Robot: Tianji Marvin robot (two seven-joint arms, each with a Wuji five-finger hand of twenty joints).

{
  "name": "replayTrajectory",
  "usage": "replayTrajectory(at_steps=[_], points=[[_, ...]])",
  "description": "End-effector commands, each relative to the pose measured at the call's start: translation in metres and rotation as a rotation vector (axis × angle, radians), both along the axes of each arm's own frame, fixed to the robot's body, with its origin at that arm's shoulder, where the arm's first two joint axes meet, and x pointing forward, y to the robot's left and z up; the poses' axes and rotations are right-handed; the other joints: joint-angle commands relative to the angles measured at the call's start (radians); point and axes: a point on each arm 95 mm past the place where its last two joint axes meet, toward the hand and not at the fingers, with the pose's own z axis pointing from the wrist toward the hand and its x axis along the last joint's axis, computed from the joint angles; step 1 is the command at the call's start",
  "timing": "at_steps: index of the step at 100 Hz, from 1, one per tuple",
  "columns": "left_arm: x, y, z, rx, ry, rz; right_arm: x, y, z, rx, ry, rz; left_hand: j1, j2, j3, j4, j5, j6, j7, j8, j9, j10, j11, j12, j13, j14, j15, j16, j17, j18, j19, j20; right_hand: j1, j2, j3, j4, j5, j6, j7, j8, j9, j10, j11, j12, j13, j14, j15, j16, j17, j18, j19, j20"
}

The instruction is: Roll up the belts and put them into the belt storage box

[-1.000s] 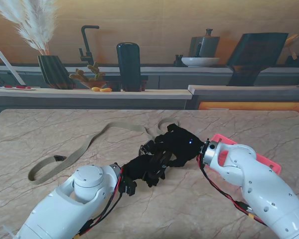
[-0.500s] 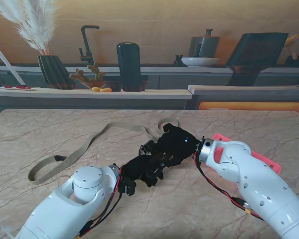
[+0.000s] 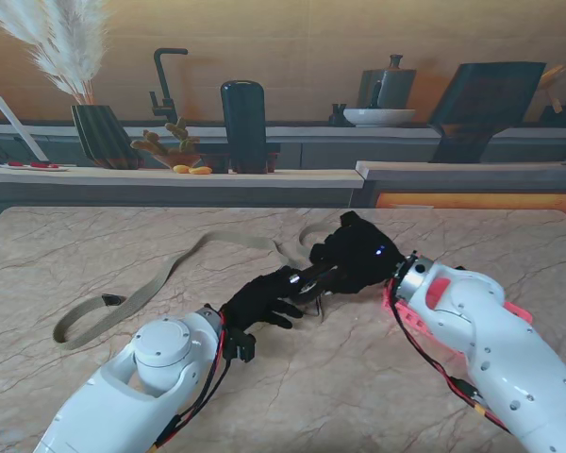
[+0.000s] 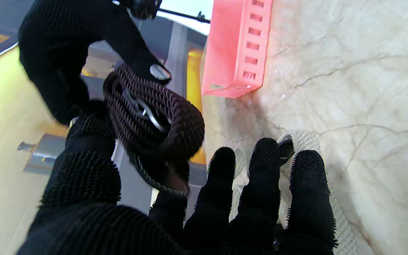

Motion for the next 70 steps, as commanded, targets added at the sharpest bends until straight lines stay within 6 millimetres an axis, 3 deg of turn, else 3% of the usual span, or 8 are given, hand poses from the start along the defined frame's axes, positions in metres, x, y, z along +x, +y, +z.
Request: replayTrajectory(at_steps=[1, 35, 70], points=[[-0.003, 0.002, 0.004, 0.006, -0.026, 0.016, -0.002, -0.012, 0.003, -0.024, -0.006, -0.046, -0.026, -0.018, -0.021, 0.031, 0.032, -0.049, -0.03, -0.003, -0.02, -0.027, -0.022, -0.01, -0.014, -0.034, -0.018, -0.019, -0.01, -0.018, -0.009, -0.014, 0.129, 0.202, 0.162, 0.028, 0.123, -0.095, 0.271, 0.092, 0.016, 0.012, 0.094, 0.044, -0.001, -0.022, 0.024, 0.022, 0.008, -0.014, 0.029, -0.015], [-0.003, 0.03, 0.009, 0.094, -0.107, 0.075, -0.012, -0.066, -0.012, -0.095, 0.06, -0.387, -0.009, 0.01, -0.02, 0.027, 0.083, -0.06, -0.024, 0.01, 0.019, -0.03, -0.023, -0.007, 0.012, -0.035, -0.02, -0.016, -0.001, -0.014, -0.015, -0.016, 0.171, 0.213, 0.139, 0.042, 0.119, -0.022, 0.25, 0.142, -0.011, 0.081, 0.148, 0.088, -0.017, 0.042, 0.185, 0.117, 0.025, -0.011, 0.129, 0.02], [-0.003, 0.037, 0.004, 0.105, -0.118, 0.134, -0.029, -0.111, -0.039, -0.153, 0.045, -0.622, 0.0, 0.018, -0.022, 0.025, 0.1, -0.061, -0.02, 0.019, 0.037, -0.03, -0.018, -0.001, 0.027, -0.031, -0.006, -0.005, 0.008, -0.012, 0.0, -0.01, 0.187, 0.207, 0.139, 0.047, 0.127, 0.006, 0.24, 0.146, -0.015, 0.103, 0.152, 0.089, -0.025, 0.067, 0.207, 0.13, 0.008, 0.0, 0.167, 0.038]])
